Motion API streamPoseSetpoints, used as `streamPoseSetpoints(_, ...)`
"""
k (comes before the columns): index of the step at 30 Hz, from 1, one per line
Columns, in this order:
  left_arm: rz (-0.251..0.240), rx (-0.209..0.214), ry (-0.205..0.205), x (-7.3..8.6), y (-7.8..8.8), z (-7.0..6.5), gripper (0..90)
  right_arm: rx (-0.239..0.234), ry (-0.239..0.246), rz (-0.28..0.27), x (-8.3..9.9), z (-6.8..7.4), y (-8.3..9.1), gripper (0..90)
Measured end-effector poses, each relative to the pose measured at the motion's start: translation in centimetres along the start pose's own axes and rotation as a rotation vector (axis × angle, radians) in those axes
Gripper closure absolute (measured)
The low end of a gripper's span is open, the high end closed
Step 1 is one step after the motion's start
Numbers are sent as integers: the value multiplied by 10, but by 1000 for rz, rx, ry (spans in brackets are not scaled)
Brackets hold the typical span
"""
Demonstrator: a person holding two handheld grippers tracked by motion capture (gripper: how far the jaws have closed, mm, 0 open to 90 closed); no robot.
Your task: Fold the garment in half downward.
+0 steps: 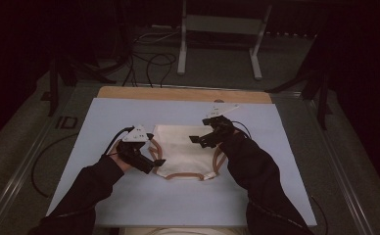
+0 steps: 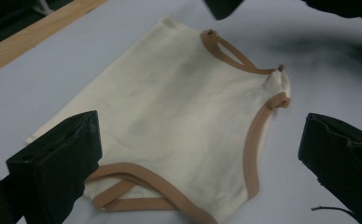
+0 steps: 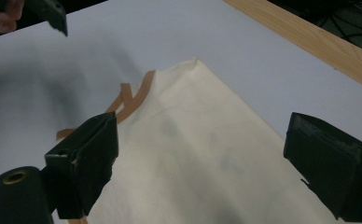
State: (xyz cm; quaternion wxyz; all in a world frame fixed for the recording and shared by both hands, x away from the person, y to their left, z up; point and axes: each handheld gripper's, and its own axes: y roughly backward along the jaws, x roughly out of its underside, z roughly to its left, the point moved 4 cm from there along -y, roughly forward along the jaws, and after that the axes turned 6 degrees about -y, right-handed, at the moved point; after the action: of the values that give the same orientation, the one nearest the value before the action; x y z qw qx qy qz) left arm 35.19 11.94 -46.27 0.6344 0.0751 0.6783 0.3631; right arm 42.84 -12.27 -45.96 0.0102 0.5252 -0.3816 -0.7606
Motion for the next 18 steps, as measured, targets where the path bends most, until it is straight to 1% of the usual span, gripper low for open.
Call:
streamPoseSetpoints(1,0,7,-2,1,0,-2,0,-2,4,2,-1,1,-2,99)
streamPoseSetpoints(3,9,6,-18,2,-1,-7,0,-11,11,10,-5,3,-9,99)
streamPoseSetpoints(5,12,16,-19,3,-2,-10,0,-18,9,13,-7,5,-13,99)
streamPoseSetpoints(6,10,14,-21,3,-3,-12,0,-18,9,13,-7,5,-13,99)
streamPoseSetpoints(7,13,15,-20,3,-3,-13,0,-25,16,13,-9,5,-17,99)
streamPoseSetpoints(9,17,15,-20,3,-4,-16,0,-29,15,19,-11,6,-21,99)
streamPoseSetpoints(11,24,-3,-18,4,-4,-19,4,-28,20,24,-12,6,-23,100)
streamPoseSetpoints(13,25,5,-13,4,-5,-22,8,-31,23,26,-14,6,-26,100)
streamPoseSetpoints(14,18,7,-11,5,-5,-24,8,-29,27,31,-15,6,-29,101)
streamPoseSetpoints(16,21,8,-24,6,-6,-26,8,-32,29,35,-16,6,-31,101)
streamPoseSetpoints(18,19,15,-27,6,-7,-29,4,-40,25,39,-18,7,-36,101)
